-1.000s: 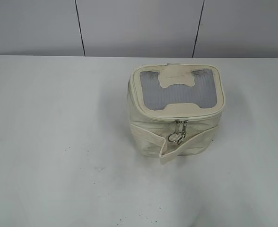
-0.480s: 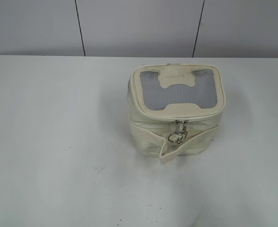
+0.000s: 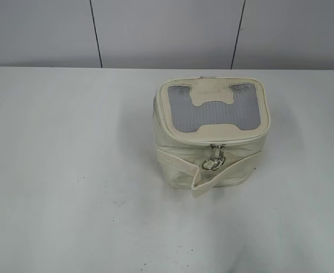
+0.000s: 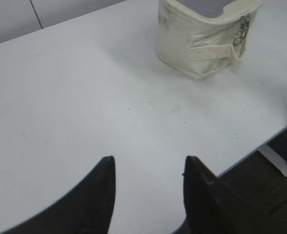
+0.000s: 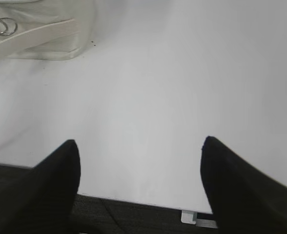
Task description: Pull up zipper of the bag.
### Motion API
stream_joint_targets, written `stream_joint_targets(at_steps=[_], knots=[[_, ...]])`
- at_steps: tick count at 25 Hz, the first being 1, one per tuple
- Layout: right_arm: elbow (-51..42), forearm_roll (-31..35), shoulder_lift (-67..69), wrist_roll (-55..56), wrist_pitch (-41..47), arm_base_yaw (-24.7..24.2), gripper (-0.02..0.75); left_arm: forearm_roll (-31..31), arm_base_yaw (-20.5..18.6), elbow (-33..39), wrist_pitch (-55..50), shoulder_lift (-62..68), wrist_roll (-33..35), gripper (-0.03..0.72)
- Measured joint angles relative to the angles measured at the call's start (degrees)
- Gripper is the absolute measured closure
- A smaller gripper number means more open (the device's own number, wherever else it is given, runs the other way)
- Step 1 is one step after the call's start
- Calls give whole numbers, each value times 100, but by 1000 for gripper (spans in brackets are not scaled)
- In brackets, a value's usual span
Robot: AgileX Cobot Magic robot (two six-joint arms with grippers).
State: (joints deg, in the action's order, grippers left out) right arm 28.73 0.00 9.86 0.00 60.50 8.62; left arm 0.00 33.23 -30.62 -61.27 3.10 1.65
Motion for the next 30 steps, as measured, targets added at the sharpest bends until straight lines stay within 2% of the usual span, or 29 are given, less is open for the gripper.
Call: stream_joint_targets(at_steps=[3, 6, 8, 11, 14, 18, 24, 30], knots=[[0, 0, -21, 0, 0, -450, 164, 0, -811, 0, 23, 0, 0, 339], [-5, 0, -235, 0, -2, -844, 165, 0, -1937, 0, 29, -6, 0, 339], [-5, 0, -446, 0, -13, -1010, 165, 0, -2546, 0, 29, -95, 0, 347], [-5, 0, -789, 0, -13, -1055, 165, 0, -3091, 0, 30, -315, 0, 360], [-5, 0, -1011, 0, -19, -1055, 165, 0, -3242, 0, 31, -344, 0, 370], [-7, 31, -1033, 0, -22, -1028, 165, 0, -3242, 0, 31, -344, 0, 372], [-7, 52, -1033, 0, -22, -649, 165, 0, -3242, 0, 31, -344, 0, 372], [-7, 52, -1033, 0, -22, -650, 165, 0, -3242, 0, 31, -344, 0, 372]])
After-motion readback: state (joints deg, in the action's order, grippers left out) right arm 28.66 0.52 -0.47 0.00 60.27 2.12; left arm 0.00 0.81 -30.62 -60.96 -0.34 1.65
